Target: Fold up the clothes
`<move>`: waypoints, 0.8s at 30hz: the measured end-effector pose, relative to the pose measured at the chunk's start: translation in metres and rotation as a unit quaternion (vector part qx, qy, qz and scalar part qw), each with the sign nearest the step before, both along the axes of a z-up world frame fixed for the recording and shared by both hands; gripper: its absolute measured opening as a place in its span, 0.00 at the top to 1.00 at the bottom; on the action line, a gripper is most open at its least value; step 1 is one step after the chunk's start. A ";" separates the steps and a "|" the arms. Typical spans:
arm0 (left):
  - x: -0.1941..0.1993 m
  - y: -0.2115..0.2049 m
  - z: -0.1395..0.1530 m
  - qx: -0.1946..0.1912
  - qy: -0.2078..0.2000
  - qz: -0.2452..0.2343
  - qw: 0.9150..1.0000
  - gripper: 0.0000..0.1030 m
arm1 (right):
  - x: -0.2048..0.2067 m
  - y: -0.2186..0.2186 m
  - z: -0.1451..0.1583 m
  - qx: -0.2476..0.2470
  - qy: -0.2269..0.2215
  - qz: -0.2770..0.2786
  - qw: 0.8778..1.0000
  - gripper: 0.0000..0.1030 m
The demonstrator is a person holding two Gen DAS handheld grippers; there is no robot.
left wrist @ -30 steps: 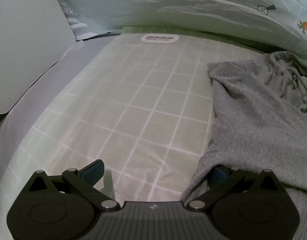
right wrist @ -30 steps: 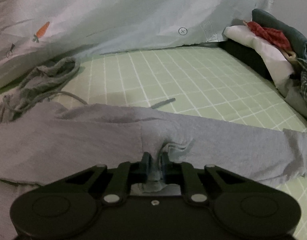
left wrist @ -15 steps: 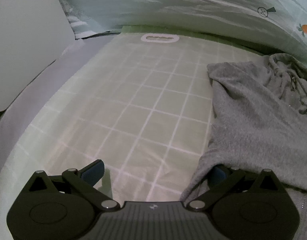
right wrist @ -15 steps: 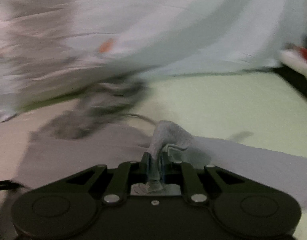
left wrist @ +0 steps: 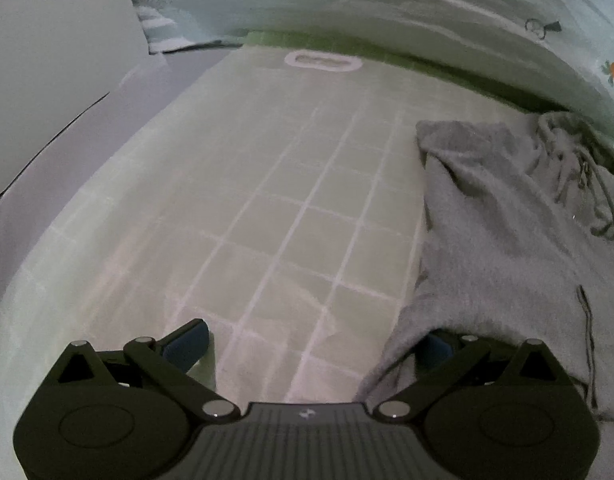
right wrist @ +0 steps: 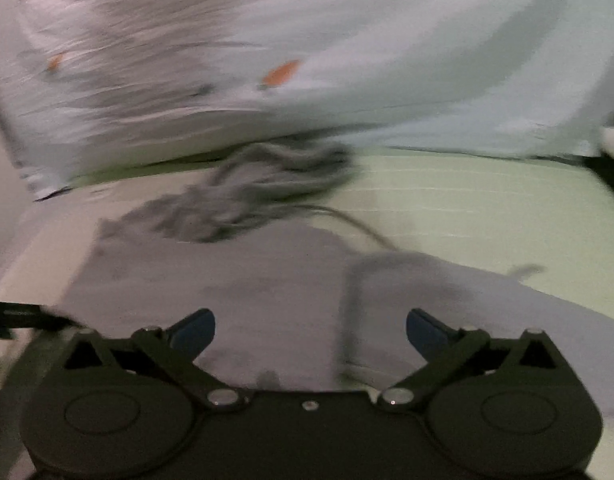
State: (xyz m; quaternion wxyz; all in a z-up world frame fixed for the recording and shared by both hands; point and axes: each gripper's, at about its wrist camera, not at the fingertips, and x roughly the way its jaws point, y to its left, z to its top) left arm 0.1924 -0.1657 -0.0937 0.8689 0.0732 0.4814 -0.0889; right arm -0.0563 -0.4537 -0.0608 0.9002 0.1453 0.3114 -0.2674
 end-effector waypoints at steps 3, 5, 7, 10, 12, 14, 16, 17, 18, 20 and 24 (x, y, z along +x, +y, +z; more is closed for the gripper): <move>-0.013 -0.004 0.015 0.005 -0.013 0.004 1.000 0.00 | -0.028 -0.012 -0.007 -0.006 0.013 -0.055 0.998 0.00; -0.025 -0.008 0.026 -0.001 -0.027 0.000 1.000 0.00 | -0.045 -0.020 -0.013 -0.005 0.021 -0.092 0.996 0.00; -0.036 -0.016 0.036 -0.008 -0.037 -0.011 0.999 0.00 | -0.062 -0.029 -0.020 -0.001 0.029 -0.123 0.992 0.00; -0.050 -0.032 0.048 -0.010 -0.057 -0.028 0.998 0.00 | -0.077 -0.043 -0.030 0.002 0.038 -0.159 0.987 0.00; -0.055 -0.045 0.051 -0.017 -0.062 -0.048 0.997 0.02 | -0.086 -0.052 -0.035 0.009 0.039 -0.177 0.983 0.00; -0.055 -0.062 0.050 -0.036 -0.049 -0.095 0.994 0.11 | -0.090 -0.063 -0.041 0.020 0.040 -0.192 0.980 0.00; -0.053 -0.080 0.045 -0.041 -0.034 -0.138 0.989 0.22 | -0.089 -0.072 -0.045 0.029 0.039 -0.204 0.978 0.00; -0.053 -0.091 0.041 -0.043 -0.026 -0.157 0.986 0.29 | -0.088 -0.075 -0.047 0.032 0.039 -0.208 0.977 0.00; -0.053 -0.100 0.037 -0.051 -0.018 -0.170 0.984 0.35 | -0.086 -0.076 -0.048 0.034 0.041 -0.210 0.976 0.00; -0.053 -0.114 0.031 -0.063 0.000 -0.193 0.979 0.40 | -0.082 -0.077 -0.051 0.038 0.048 -0.211 0.976 0.00; -0.054 -0.137 0.019 -0.048 0.018 -0.222 0.974 0.40 | -0.075 -0.069 -0.059 0.023 0.065 -0.204 0.977 0.00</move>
